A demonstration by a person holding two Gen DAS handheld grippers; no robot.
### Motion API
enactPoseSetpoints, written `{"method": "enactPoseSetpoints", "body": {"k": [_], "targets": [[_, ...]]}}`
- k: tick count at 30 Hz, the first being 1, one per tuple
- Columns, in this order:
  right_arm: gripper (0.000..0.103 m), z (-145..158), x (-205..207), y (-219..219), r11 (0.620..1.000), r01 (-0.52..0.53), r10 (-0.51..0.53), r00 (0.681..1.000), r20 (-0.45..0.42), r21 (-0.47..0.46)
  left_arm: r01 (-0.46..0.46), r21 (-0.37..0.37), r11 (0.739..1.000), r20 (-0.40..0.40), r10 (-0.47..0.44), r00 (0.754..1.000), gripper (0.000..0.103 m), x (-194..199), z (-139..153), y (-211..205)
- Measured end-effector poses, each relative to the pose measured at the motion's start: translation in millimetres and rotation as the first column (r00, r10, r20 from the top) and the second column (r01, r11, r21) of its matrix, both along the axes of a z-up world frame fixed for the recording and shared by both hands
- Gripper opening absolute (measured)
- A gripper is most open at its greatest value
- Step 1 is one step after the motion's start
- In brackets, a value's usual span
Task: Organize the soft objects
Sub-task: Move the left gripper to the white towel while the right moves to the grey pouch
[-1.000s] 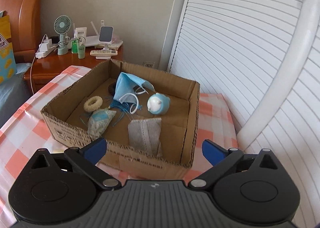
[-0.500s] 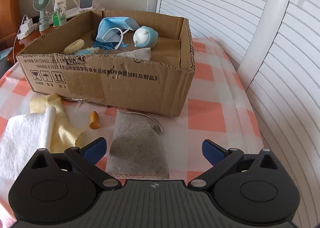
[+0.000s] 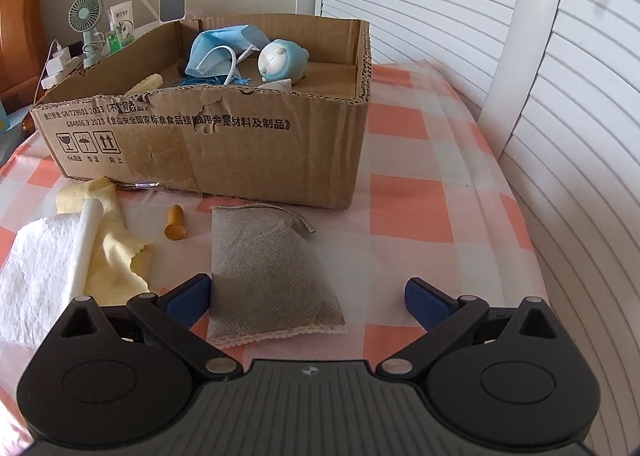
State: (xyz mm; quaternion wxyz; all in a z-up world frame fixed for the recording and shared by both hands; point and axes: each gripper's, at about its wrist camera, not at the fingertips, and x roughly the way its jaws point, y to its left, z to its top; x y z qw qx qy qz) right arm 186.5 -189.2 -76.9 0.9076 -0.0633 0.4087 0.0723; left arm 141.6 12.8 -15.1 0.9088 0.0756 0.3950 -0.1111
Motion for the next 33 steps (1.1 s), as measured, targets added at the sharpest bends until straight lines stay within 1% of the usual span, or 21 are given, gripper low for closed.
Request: {"method": "enactPoseSetpoints", "body": {"k": [5,10,15,19,22,25,28,33], "targets": [[0.103,-1.2,-3.9,-0.7,1.000,0.001,-0.001,1.000,0.021,0.004,0.001,-0.009,1.000,-0.025,-0.001,1.000,0.101,24.7,-12.7,-16.9],[0.103,-0.7,-3.3,-2.3,1.000,-0.003,0.003,1.000,0.020,0.005,-0.007,0.041,0.999,-0.049,0.009,0.999,0.101,35.6,-29.6,-28.8],[0.103,-0.7,-4.1,-2.5,1.000,0.001,-0.001,1.000,0.018,0.005,-0.002,0.069,0.998,-0.049,0.006,0.999,0.101,25.1,-33.3,-27.6],[0.103,-0.9,-5.0,-2.4,1.000,0.006,-0.006,1.000,0.021,0.006,-0.017,0.088,0.996,-0.040,0.020,0.999,0.101,15.1,-30.0,-17.8],[0.103,-1.1,-5.1,-2.8,1.000,0.009,-0.009,1.000,0.022,0.007,-0.047,0.102,0.994,-0.050,0.053,0.997,0.101,11.7,-31.3,-7.8],[0.103,-1.0,-5.1,-2.7,1.000,0.014,-0.014,1.000,0.021,0.006,-0.087,0.081,0.993,-0.059,0.092,0.994,0.101,7.5,-35.1,5.2],[0.103,-1.1,-5.8,-3.4,1.000,0.014,-0.014,1.000,0.022,0.007,-0.118,0.048,0.992,-0.086,0.121,0.989,0.101,6.1,-43.3,16.4],[0.103,-1.0,-6.1,-3.7,1.000,0.014,-0.014,1.000,0.022,0.007,-0.137,-0.022,0.990,-0.097,0.134,0.986,0.101,3.1,-50.0,29.0]]}}
